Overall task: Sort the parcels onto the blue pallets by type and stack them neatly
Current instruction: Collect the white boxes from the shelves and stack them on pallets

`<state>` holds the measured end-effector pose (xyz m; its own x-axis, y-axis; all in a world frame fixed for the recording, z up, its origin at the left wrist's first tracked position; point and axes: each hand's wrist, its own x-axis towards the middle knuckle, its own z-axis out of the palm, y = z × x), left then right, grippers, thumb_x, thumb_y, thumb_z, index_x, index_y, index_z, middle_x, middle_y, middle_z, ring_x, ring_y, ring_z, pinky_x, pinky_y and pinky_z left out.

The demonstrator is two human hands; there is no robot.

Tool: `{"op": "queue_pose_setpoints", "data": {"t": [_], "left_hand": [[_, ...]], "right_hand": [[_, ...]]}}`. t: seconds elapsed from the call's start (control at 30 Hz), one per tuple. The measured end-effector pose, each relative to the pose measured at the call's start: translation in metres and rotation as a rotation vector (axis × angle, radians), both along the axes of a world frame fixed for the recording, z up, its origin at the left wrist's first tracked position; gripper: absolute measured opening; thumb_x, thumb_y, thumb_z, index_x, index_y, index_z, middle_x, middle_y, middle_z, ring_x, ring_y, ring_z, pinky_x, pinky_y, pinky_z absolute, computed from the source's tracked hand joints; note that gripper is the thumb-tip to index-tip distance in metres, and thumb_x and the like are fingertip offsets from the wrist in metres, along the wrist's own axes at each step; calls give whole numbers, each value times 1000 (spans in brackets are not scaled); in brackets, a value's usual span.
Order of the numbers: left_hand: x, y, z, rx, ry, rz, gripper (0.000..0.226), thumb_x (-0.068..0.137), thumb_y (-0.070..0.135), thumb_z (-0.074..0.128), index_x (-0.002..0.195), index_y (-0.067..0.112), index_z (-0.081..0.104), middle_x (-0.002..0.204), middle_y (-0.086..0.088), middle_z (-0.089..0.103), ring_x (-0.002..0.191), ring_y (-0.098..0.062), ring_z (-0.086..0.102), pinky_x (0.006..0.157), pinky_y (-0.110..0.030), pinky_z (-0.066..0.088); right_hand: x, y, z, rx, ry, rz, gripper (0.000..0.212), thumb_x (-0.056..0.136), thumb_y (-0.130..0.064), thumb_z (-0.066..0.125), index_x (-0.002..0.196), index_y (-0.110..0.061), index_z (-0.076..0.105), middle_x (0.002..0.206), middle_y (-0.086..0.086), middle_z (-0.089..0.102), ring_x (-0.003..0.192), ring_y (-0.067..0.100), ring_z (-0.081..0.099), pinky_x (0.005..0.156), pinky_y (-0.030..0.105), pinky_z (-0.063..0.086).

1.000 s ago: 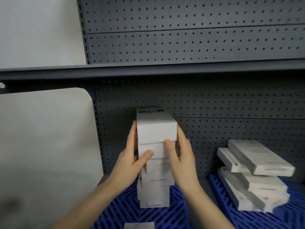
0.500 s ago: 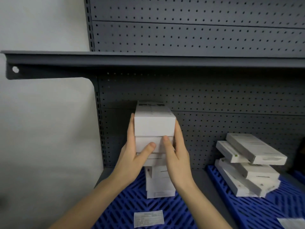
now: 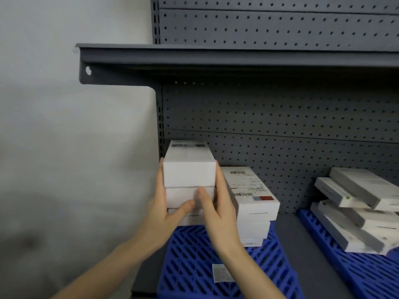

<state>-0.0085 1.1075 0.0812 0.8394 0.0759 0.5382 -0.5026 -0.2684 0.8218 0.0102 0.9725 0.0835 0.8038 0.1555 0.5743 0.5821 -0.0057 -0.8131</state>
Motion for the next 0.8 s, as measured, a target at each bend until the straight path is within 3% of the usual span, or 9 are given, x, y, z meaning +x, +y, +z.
{"op": "queue_pose_setpoints", "data": {"t": [0.1,0.2,0.3,0.4,0.5,0.67,0.8], "left_hand": [[6,8,-23,40,61,-13,103,77,28,74,151,36,2,133,25,51,119,2,54,92,-18,49],[9,17,-47,99,114,-21,107,77,22,78,151,35,2,133,32,46,122,5,49,100,-26,48],[10,20,-65,153,131,-8,107,79,20,77,151,36,-1,135,39,38,125,9,42,104,-26,44],[13,24,-72,169,132,-5,107,79,19,77,151,37,-2,141,34,34,130,9,37,107,-25,40],[14,27,-78,183,135,-15,110,77,21,78,150,40,-1,147,26,32,134,5,34,110,-34,39],[14,26,-81,160,119,20,111,76,18,79,148,46,-1,149,26,28,136,4,30,112,-41,37],[11,25,-81,167,111,39,116,76,15,80,146,50,-5,150,20,33,134,1,37,109,-39,41]], "right_hand": [[1,4,-24,-8,57,-18,60,94,-40,47,147,-46,19,149,-21,35,138,3,31,113,44,32],[0,8,-49,-14,108,-57,61,93,-36,48,147,-45,20,148,-24,34,138,0,29,114,44,31],[-2,12,-68,-21,120,-103,62,94,-32,50,148,-41,19,150,-24,30,140,1,26,115,45,29],[0,11,-78,-26,120,-135,64,94,-28,52,149,-38,20,152,-18,31,142,6,26,114,48,29],[-3,10,-81,-31,109,-130,65,94,-23,53,149,-35,21,152,-16,31,141,6,27,115,47,30],[-6,13,-80,-44,94,-148,66,94,-19,52,150,-34,19,152,-16,30,141,4,27,116,45,29],[-8,17,-82,-77,105,-183,66,97,-20,51,149,-38,15,152,-17,30,140,4,28,115,44,31]]}}
